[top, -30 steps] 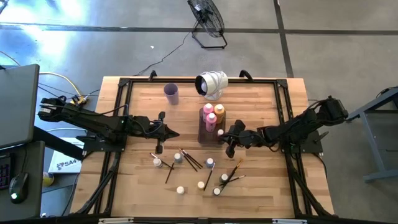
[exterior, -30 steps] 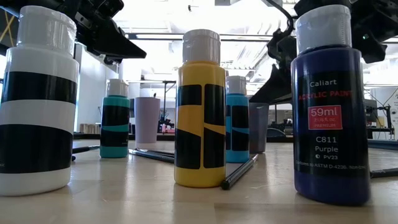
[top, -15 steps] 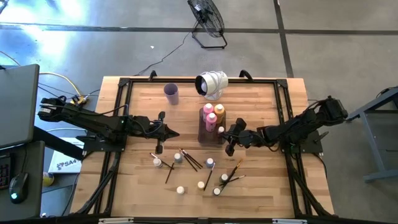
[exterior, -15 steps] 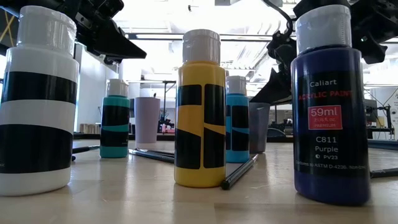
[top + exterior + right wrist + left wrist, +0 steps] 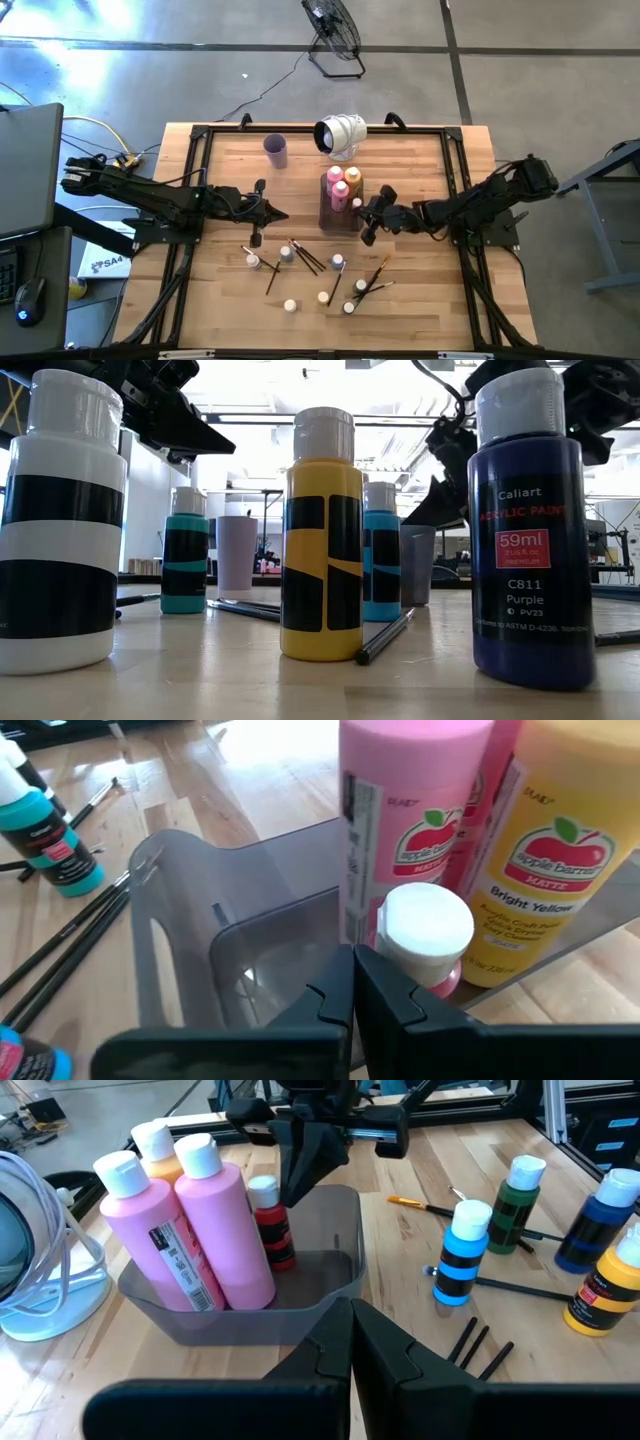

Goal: Pick & Place Paint Supplies
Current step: Put the red paint bottle into the black bin, then put the green paint bottle into the black bin

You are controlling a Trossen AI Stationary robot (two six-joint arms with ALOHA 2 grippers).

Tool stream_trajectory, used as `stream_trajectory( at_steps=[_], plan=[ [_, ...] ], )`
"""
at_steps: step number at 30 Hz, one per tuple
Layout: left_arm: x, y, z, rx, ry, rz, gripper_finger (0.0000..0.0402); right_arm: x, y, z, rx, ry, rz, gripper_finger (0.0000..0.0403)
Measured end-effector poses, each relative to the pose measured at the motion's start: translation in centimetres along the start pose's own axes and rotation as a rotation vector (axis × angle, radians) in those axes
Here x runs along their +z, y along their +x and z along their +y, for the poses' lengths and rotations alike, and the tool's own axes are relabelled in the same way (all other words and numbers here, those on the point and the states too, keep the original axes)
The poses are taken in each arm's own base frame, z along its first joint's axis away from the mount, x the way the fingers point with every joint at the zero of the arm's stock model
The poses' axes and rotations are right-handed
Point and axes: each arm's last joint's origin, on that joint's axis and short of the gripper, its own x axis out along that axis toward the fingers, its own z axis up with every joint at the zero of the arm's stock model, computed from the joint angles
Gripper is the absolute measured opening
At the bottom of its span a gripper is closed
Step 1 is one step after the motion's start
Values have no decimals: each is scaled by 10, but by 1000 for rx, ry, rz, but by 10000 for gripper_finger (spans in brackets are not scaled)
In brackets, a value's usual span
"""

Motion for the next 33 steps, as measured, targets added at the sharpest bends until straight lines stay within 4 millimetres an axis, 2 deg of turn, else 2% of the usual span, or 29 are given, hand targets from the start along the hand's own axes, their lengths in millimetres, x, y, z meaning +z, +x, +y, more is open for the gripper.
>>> stream_trajectory(
  at_steps=[10, 18, 26, 33],
  plan=[
    [0, 0, 0, -1, 5, 0, 0, 4, 4, -8, -23, 9, -10, 2],
    [0, 0, 0, -1, 5, 0, 0, 8, 5, -7, 72, 11, -18, 2],
    [0, 0, 0, 19, 5, 3, 0, 21, -11, -4, 254, 24, -14, 2],
    [-1, 0, 0, 18, 7, 14, 0, 32, -38, 0, 323, -31, -44, 2]
  ],
)
